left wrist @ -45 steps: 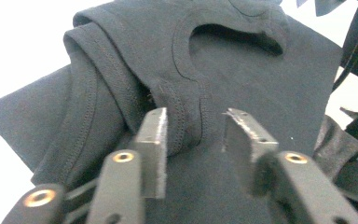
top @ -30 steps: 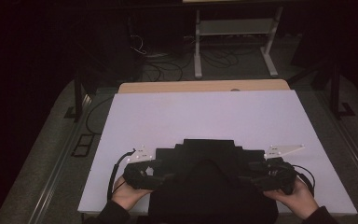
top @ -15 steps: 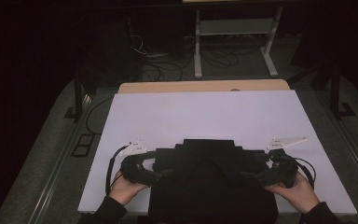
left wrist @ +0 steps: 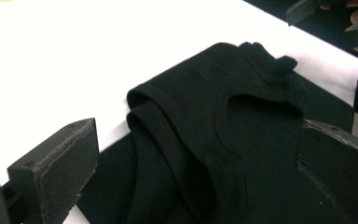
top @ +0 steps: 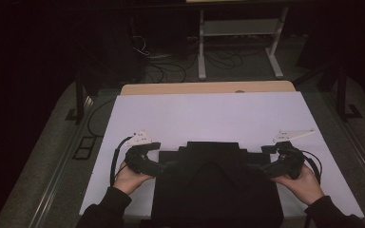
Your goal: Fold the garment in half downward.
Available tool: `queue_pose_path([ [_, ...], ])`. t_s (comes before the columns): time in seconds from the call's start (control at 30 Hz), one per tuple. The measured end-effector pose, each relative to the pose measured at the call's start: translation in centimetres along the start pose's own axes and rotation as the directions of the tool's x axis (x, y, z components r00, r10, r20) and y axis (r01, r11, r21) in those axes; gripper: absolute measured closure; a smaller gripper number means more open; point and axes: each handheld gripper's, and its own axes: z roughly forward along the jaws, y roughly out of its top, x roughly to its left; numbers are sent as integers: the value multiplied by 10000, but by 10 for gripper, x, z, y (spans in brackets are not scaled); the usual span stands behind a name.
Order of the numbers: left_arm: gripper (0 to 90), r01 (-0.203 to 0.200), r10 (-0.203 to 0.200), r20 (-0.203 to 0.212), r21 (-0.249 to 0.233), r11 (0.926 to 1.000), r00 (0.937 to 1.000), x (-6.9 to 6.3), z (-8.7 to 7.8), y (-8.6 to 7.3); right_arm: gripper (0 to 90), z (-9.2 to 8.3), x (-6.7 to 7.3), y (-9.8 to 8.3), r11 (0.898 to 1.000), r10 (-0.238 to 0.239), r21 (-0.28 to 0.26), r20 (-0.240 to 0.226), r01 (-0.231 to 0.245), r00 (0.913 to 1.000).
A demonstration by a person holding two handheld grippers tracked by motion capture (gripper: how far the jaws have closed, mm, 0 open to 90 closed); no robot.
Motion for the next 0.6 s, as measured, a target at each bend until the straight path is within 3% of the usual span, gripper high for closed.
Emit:
queue_pose_path([
  [0.2,0,31,-41,-361,-289,9996,9993,9,1,3,0,-1,-9,2,10000,-10,-59,151,11,9999],
  [0.6,0,-29,29,-551,-5,10000,9985,21,5,0,0,-3,-28,0,9999,29,-126,552,-22,9985],
])
